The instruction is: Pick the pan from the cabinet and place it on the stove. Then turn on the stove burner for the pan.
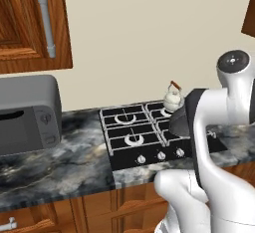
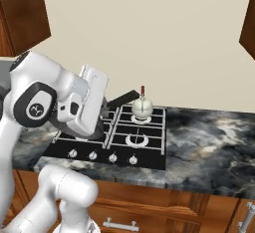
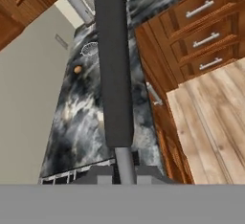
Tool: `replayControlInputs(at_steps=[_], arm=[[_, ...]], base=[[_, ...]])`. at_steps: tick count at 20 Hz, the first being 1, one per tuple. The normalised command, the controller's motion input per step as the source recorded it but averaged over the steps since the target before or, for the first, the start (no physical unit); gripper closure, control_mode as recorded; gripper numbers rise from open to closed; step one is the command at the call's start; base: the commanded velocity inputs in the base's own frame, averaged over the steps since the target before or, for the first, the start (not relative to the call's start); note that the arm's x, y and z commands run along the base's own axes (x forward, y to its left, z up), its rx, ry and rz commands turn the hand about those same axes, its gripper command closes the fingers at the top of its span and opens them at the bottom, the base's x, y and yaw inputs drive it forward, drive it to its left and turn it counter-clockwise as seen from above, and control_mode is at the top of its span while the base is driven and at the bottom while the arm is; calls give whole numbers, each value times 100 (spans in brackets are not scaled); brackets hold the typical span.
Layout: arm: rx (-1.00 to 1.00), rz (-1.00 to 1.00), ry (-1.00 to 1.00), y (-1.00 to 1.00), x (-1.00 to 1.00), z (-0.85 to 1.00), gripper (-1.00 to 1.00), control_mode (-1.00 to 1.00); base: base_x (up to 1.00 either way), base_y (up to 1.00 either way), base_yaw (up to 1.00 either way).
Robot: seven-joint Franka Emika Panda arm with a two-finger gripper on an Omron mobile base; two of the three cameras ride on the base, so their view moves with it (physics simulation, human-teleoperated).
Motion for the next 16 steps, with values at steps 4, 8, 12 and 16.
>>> replayControlInputs(at_steps=[4, 8, 12, 16], arm=[[16, -8, 8, 16, -25, -2, 100, -100], [17, -6, 14, 25, -4, 0, 100, -100], [18, 0, 15, 15, 0, 0, 100, -100], [23, 0, 1, 7, -3, -12, 100, -100]], base=[[0, 0, 0], [0, 0, 0], [0, 0, 0], [0, 0, 0]])
